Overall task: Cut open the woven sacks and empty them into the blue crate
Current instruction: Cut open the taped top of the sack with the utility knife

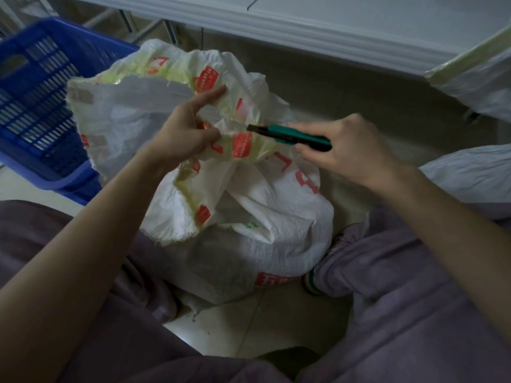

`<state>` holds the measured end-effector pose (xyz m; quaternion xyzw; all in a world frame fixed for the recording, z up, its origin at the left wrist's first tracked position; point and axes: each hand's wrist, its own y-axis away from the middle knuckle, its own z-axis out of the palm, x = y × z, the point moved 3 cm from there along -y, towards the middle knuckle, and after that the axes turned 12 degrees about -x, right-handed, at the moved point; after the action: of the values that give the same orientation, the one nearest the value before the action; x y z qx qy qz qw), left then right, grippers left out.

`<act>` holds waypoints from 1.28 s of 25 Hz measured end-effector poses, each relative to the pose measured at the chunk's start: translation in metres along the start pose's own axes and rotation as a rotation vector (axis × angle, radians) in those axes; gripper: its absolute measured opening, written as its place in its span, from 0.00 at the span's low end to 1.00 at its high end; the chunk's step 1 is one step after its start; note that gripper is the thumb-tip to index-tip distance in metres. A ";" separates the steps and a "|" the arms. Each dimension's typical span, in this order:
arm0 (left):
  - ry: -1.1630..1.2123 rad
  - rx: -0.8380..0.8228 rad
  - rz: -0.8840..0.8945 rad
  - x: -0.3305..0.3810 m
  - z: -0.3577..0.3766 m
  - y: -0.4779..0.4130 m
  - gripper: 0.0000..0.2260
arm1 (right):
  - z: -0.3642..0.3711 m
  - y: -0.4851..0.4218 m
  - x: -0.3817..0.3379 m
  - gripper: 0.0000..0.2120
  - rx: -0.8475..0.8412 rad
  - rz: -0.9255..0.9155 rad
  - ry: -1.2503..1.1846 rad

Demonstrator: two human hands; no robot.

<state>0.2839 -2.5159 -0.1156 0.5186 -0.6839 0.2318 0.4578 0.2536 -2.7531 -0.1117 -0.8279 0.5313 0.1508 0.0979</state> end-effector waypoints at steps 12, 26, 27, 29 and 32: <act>-0.026 0.003 0.010 -0.007 -0.010 0.007 0.29 | -0.004 -0.009 0.001 0.18 -0.027 -0.077 0.056; -0.024 -0.011 0.004 -0.012 -0.019 0.013 0.30 | 0.016 -0.015 0.009 0.20 -0.193 0.013 0.199; -0.040 -0.015 -0.004 -0.013 -0.020 0.014 0.30 | 0.014 -0.014 0.010 0.20 -0.198 0.017 0.193; -0.052 -0.021 -0.009 -0.015 -0.020 0.014 0.30 | 0.007 -0.010 0.013 0.21 -0.189 0.035 0.157; -0.070 -0.040 -0.044 -0.024 -0.015 0.012 0.30 | 0.007 -0.008 0.012 0.20 -0.195 0.032 0.149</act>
<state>0.2800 -2.4880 -0.1273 0.5322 -0.6922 0.1897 0.4490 0.2644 -2.7579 -0.1224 -0.8338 0.5331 0.1414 -0.0250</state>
